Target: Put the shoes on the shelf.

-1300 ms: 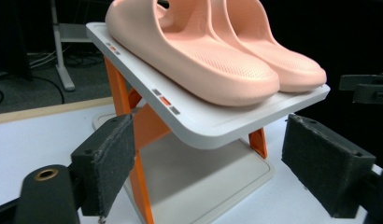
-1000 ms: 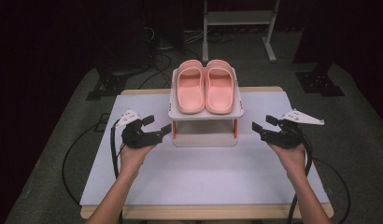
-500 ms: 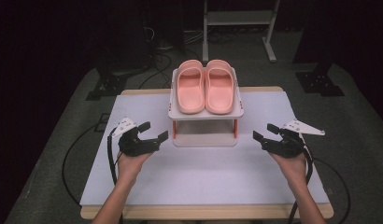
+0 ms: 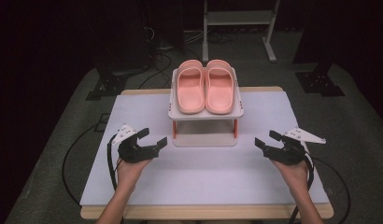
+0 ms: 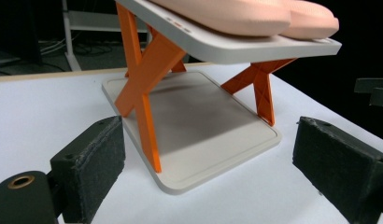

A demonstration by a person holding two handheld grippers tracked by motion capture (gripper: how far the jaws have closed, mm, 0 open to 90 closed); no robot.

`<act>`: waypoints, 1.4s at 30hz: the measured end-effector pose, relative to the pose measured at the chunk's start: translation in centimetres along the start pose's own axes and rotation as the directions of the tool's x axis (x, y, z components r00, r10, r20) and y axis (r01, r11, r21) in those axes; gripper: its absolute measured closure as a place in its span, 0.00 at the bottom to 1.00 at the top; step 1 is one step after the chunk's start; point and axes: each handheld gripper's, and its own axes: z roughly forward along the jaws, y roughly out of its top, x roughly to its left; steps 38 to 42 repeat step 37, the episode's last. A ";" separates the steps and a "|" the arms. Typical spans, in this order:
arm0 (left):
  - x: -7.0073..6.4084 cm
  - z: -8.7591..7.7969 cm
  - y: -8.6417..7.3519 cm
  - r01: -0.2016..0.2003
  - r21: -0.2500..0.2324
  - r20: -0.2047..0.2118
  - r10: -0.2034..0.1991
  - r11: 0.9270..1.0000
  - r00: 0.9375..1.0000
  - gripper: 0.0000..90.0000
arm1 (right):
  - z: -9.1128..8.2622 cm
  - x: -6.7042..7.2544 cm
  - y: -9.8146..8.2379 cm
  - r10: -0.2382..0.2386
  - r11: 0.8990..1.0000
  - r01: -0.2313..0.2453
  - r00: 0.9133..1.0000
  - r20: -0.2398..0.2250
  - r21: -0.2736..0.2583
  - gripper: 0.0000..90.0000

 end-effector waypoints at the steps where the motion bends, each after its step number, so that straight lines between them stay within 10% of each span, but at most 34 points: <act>1: 0.0 0.0 0.0 0.000 0.000 0.000 0.000 1.000 1.000 0.10 | -0.1 0.0 -0.2 0.002 1.000 -0.002 1.000 0.001 0.004 0.29; 42: -0.6 -1.4 -6.2 0.024 -0.014 -0.029 -0.025 1.000 0.999 0.09 | -3.1 -0.7 -6.6 0.015 1.000 -0.015 0.999 0.049 -0.004 0.24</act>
